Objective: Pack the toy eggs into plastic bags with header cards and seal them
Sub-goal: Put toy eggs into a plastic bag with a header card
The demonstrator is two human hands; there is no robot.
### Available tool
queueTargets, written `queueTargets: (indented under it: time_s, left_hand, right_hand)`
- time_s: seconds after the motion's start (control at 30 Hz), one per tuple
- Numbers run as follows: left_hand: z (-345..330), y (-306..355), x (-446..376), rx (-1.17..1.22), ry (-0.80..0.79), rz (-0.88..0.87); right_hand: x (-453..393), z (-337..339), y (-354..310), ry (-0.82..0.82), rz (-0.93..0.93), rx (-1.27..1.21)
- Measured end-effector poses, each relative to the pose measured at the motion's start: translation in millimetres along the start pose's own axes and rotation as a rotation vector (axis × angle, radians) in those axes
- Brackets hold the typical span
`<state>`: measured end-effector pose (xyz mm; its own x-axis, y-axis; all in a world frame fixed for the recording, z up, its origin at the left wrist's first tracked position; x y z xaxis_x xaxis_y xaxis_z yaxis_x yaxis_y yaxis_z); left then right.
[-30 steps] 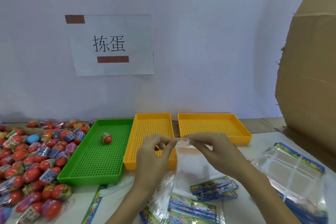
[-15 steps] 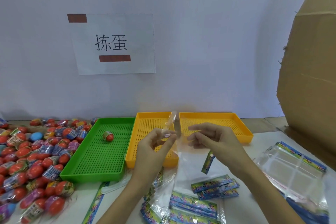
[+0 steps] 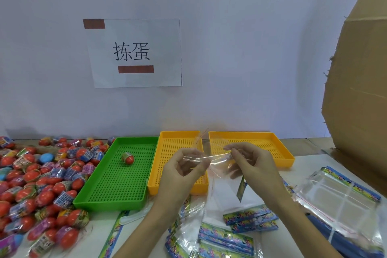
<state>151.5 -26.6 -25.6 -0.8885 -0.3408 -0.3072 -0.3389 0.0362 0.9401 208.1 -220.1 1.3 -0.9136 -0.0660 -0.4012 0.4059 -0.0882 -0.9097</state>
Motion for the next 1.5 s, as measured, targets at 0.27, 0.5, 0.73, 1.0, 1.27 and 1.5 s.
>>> queueTargets:
  time_s: [0.27, 0.5, 0.73, 1.0, 1.27, 1.5]
  left_hand:
    - [3, -5, -4, -0.024, 0.046, -0.057]
    - [-5, 1, 2, -0.325, -0.154, -0.334]
    - [-8, 5, 6, -0.363, -0.108, -0.372]
    - [-7, 2, 5, -0.337, -0.192, -0.157]
    - [8, 13, 1, -0.625, 0.099, -0.396]
    - [14, 11, -2, -0.658, 0.13, -0.462]
  right_hand:
    - [12, -14, -14, -0.006, 0.539, 0.49]
    - [22, -31, -17, -0.14, 0.848, 0.639]
    - [20, -27, -16, -0.047, 0.776, 0.641]
    - [14, -8, -22, 0.153, 0.668, 0.582]
    - [12, -5, -24, 0.118, 0.572, 0.549]
    - [19, -24, -14, -0.142, 0.369, 0.337]
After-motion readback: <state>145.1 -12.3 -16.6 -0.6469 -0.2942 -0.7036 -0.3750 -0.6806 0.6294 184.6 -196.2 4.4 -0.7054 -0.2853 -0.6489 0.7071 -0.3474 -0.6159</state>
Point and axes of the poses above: each hand's wrist, its own x-axis away from the middle knuckle, its own z-axis out of the back of the hand, y = z × x, the point moved 4 cm from there along -x, towards the middle knuckle, and after that the axes turned 7 degrees about y, right-handed, at the moved point
